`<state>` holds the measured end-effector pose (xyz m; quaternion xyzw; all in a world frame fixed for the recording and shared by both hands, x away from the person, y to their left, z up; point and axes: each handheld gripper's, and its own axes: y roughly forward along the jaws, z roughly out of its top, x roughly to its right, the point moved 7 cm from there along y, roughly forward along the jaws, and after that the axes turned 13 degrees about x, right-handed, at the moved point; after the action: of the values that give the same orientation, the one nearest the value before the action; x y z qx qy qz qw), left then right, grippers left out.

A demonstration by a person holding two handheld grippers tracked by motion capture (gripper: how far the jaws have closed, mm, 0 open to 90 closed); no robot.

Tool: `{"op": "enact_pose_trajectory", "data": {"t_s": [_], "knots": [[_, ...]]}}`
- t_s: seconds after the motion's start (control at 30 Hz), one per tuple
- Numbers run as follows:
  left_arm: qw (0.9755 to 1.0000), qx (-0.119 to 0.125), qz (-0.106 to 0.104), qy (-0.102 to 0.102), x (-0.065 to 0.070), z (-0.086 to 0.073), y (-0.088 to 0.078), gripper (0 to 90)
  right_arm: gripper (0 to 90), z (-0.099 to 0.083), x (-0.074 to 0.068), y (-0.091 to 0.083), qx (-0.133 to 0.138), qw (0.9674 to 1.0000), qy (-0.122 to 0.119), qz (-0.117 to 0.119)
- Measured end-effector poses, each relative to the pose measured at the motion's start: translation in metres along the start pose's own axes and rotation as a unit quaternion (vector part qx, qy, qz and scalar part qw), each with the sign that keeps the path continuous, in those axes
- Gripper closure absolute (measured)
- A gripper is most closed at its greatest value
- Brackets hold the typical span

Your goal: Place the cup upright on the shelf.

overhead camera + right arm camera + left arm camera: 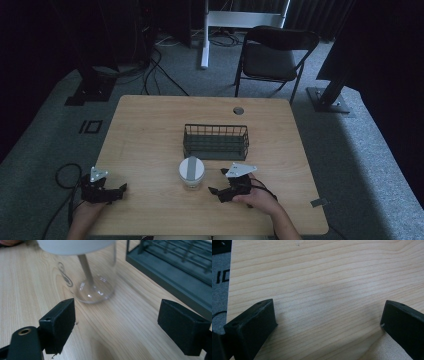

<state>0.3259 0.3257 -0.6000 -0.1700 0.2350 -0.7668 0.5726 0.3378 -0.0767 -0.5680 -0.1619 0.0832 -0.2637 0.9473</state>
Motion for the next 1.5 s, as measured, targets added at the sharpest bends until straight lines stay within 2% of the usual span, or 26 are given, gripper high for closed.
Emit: {"op": "enact_pose_trajectory", "data": {"t_s": [0.23, 0.6, 0.97, 1.13, 1.5], "knots": [[1.0000, 0.000, 0.000, 0.000, 0.000, 0.000, 0.000, 0.1, 14.5, 0.004, -0.012, 0.015, 0.002, 0.9999, -0.001, 0.017], [1.0000, 0.000, 0.000, 0.000, 0.000, 0.000, 0.000, 0.1, 14.5, 0.012, -0.026, 0.039, 0.014, 0.9994, -0.005, 0.030], [1.0000, 0.000, 0.000, 0.000, 0.000, 0.000, 0.000, 0.1, 14.5, 0.022, -0.029, 0.053, 0.029, 0.9990, -0.003, 0.034], [1.0000, 0.000, 0.000, 0.000, 0.000, 0.000, 0.000, 0.1, 16.3, 0.026, -0.028, 0.055, 0.036, 0.9988, -0.010, 0.033], [1.0000, 0.000, 0.000, 0.000, 0.000, 0.000, 0.000, 0.1, 15.7, 0.026, -0.030, 0.063, 0.037, 0.9989, -0.001, 0.030]]}}
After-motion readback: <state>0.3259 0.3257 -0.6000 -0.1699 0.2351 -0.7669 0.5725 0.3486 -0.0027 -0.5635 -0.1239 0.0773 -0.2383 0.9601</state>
